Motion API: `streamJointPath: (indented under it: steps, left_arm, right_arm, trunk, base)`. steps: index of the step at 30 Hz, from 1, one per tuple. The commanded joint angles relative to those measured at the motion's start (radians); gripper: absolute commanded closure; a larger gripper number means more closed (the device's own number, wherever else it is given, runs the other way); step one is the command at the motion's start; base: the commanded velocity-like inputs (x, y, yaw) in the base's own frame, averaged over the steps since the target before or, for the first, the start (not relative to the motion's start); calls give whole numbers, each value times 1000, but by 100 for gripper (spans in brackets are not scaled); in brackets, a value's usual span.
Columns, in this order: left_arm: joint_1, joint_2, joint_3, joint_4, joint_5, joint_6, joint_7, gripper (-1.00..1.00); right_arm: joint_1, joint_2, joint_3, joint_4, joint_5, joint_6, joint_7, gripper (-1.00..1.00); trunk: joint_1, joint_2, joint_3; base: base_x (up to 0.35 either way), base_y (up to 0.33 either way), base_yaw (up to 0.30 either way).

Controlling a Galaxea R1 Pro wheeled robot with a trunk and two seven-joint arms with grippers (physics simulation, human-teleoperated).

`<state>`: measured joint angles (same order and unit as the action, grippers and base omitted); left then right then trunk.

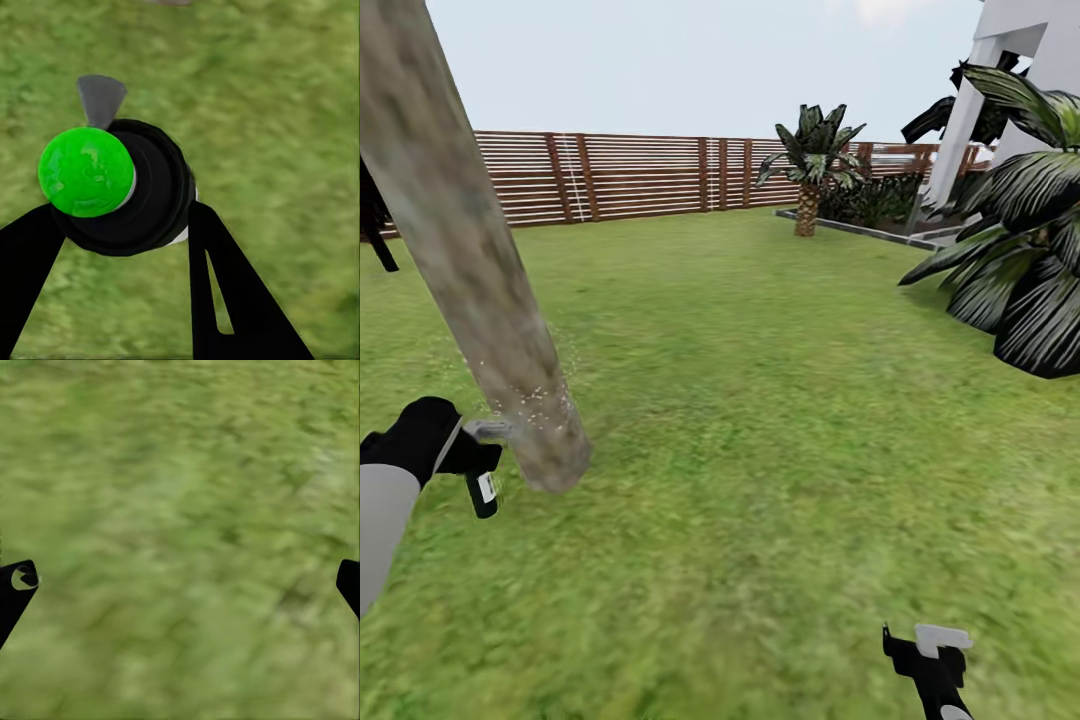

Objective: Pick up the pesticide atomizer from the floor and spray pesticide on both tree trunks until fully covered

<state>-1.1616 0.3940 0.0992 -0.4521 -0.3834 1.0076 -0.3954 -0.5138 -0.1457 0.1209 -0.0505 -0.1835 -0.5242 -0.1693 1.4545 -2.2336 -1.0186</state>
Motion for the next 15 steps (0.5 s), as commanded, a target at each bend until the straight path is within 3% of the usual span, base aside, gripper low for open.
streamJointPath:
  steps: [1, 4, 8, 10, 12, 15]
  left_arm:
    - [1, 1, 6, 2, -10, 3, -8, 100]
    - [45, 4, 6, -3, -9, 1, -8, 100]
    - [95, -1, 5, -5, -5, -17, -9, 100]
    - [132, -6, 5, -2, -4, -65, -9, 100]
    - [186, -13, 7, 1, -4, -158, -10, 100]
    - [232, -15, 8, 7, -3, -201, -12, 100]
  right_arm:
    - [0, 0, 8, 0, -8, -2, -3, -100]
    - [0, 0, 9, 0, -8, -2, -3, -100]
    - [0, 0, 8, 0, -8, -2, -3, -100]
    - [0, 0, 9, 0, -8, -2, -3, -100]
    - [0, 0, 9, 1, -8, -2, -3, -100]
    - [0, 1, 9, 1, -8, -2, -3, -100]
  trunk:
    - [0, 0, -1]
    - [0, 0, -1]
    - [0, 0, 0]
    - [0, 0, 0]
    - [0, 0, 0]
    - [0, 0, 0]
  base:
    - [0, -117, 271]
    - [0, -40, 245]
    - [0, -4, 49]
    - [0, -1, 7]
    - [0, 0, 2]
    - [0, 0, 0]
